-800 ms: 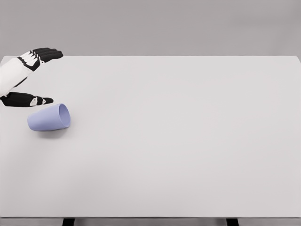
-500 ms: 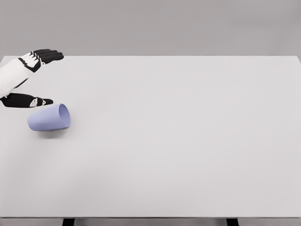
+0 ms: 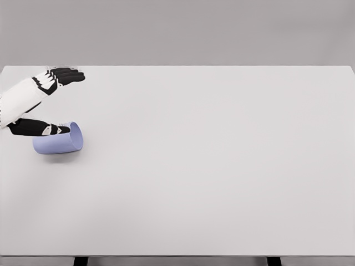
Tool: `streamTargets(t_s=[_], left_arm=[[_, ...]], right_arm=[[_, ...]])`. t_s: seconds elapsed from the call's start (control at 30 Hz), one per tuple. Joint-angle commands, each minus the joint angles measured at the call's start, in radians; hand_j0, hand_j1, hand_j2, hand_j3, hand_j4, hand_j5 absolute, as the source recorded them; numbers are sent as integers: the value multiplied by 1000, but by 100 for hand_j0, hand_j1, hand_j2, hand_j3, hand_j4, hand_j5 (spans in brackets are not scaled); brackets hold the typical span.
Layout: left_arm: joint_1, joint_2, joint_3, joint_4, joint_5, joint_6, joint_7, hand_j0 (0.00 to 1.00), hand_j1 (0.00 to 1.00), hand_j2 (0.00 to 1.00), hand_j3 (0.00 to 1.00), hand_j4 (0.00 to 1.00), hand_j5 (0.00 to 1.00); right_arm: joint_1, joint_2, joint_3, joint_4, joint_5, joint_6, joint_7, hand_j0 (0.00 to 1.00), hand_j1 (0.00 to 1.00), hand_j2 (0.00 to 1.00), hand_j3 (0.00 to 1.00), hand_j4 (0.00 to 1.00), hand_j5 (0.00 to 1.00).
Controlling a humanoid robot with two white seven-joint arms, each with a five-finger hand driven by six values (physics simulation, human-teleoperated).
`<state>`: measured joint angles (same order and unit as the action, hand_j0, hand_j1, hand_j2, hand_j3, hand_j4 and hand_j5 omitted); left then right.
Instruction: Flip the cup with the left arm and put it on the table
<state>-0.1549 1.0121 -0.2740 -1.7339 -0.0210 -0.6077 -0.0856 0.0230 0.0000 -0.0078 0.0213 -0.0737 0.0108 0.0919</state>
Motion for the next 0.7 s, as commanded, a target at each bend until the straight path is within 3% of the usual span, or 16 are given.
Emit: streamTargets(t_s=[0.0,0.1,0.2,0.4,0.67], left_arm=[[0,28,-40,-33,91,43,3,100,100,100,100,100,100],[3,49,-93,-67,188,181,0,100,100,100,100,100,100],[5,51,-102,-67,234,197,-5,100,100,100,100,100,100],[8,36,-128,-67,234,468,-23,100,100,100,100,100,100],[6,33,-157,-67,236,588,-54,100,100,100,100,100,100]], right_arm=[[0,0,0,0,0,0,0,100,100,100,100,100,100],[0,0,0,0,0,0,0,100,100,100,100,100,100],[0,0,0,0,0,0,0,100,100,100,100,100,100],[0,0,0,0,0,0,0,100,100,100,100,100,100],[0,0,0,0,0,0,0,100,100,100,100,100,100]])
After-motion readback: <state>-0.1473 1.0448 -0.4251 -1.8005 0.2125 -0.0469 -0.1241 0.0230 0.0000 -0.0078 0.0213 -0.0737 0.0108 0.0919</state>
